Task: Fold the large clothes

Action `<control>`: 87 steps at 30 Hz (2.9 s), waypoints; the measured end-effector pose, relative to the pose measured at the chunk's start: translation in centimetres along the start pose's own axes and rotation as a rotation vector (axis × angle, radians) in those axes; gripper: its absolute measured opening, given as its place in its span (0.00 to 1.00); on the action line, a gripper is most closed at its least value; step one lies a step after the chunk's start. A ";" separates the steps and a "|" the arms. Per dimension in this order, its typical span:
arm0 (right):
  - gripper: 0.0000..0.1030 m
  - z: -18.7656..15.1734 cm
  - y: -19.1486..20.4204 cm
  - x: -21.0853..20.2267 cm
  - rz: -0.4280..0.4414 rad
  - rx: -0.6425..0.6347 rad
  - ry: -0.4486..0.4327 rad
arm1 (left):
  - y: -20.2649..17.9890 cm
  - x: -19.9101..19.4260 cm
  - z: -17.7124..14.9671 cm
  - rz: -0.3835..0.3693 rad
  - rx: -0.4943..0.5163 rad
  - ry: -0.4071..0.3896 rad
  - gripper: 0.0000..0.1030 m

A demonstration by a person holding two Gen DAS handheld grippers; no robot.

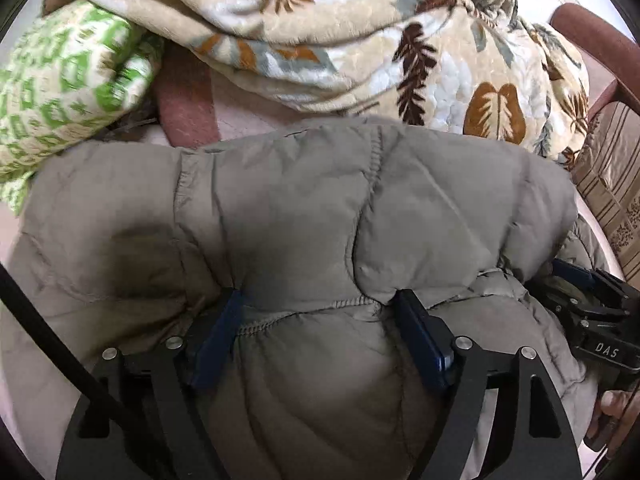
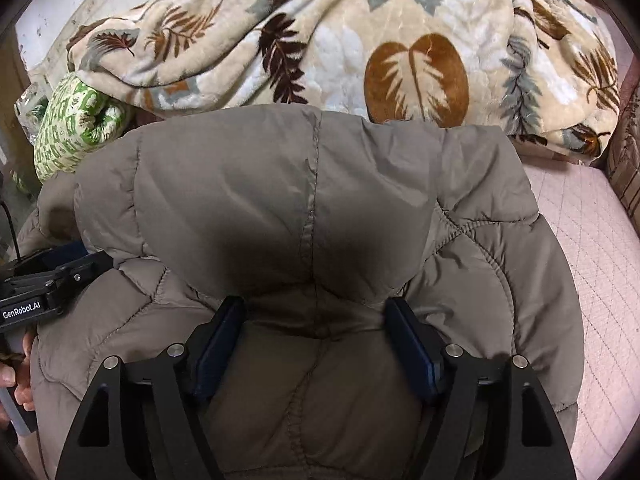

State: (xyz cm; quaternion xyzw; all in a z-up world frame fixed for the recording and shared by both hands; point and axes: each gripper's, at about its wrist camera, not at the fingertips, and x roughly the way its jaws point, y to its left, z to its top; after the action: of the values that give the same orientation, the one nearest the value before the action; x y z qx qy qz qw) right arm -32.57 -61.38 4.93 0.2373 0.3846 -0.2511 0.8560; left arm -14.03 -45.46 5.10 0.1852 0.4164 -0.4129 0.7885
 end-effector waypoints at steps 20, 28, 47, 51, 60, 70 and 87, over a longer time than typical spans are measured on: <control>0.76 -11.7 0.9 -15.8 -0.026 0.114 -0.201 | 9.1 -13.3 -14.6 0.242 -0.142 -0.177 0.75; 0.77 -11.8 -0.6 -11.1 -0.039 0.136 -0.105 | 10.4 -9.6 -14.0 0.223 -0.174 -0.125 0.79; 0.80 -12.2 -0.6 -9.1 -0.051 0.117 -0.049 | 10.5 -8.6 -13.9 0.248 -0.171 -0.101 0.83; 0.80 -12.1 -0.6 -9.1 -0.054 0.112 -0.047 | 10.2 -8.7 -13.9 0.271 -0.152 -0.107 0.83; 0.80 -12.2 -0.5 -9.1 -0.060 0.109 -0.045 | 9.6 -8.8 -13.9 0.314 -0.111 -0.120 0.83; 0.81 -12.2 -0.5 -9.0 -0.061 0.110 -0.045 | 8.8 -8.8 -14.0 0.359 -0.067 -0.135 0.83; 0.81 -10.5 1.6 -13.4 -0.079 0.062 -0.223 | 9.1 -13.0 -12.6 0.296 -0.135 -0.277 0.80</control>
State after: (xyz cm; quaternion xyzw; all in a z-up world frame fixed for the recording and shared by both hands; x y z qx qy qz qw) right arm -44.97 -50.58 9.51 0.2188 0.2881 -0.3212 0.8752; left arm -17.10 -25.64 7.81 0.1328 0.2991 -0.2852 0.9009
